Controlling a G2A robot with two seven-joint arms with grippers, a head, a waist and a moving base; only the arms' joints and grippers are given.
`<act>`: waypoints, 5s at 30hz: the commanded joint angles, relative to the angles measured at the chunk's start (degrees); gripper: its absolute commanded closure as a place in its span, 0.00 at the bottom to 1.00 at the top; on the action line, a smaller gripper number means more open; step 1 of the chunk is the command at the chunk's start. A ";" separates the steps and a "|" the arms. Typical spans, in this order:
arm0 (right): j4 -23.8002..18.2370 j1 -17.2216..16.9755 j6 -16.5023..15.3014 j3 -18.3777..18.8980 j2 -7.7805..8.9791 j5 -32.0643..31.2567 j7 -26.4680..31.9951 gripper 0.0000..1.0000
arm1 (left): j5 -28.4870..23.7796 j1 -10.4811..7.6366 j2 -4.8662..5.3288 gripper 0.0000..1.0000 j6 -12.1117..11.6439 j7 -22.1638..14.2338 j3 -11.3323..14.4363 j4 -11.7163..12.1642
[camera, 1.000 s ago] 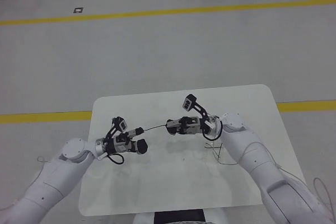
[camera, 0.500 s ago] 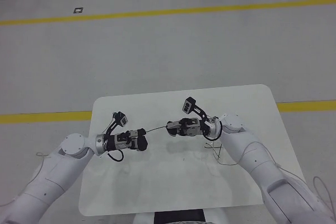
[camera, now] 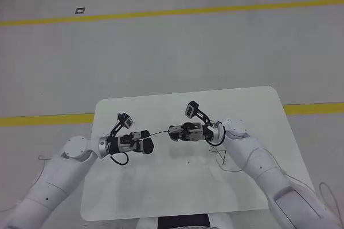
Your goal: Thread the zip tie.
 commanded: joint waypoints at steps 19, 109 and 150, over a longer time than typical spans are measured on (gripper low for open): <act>-1.68 -0.75 0.12 -1.30 -0.12 1.64 -0.41 1.00 | -1.91 0.43 -3.96 0.00 0.65 -8.48 -2.73 2.70; -14.65 -5.21 1.04 -0.87 3.20 -10.85 -5.07 1.00 | 1.82 2.01 -4.97 0.93 3.82 -5.99 -3.79 0.06; -13.83 -6.00 -0.11 1.67 4.36 -8.07 -5.55 0.00 | 2.01 3.16 -4.75 1.00 3.44 -8.66 -5.49 -0.05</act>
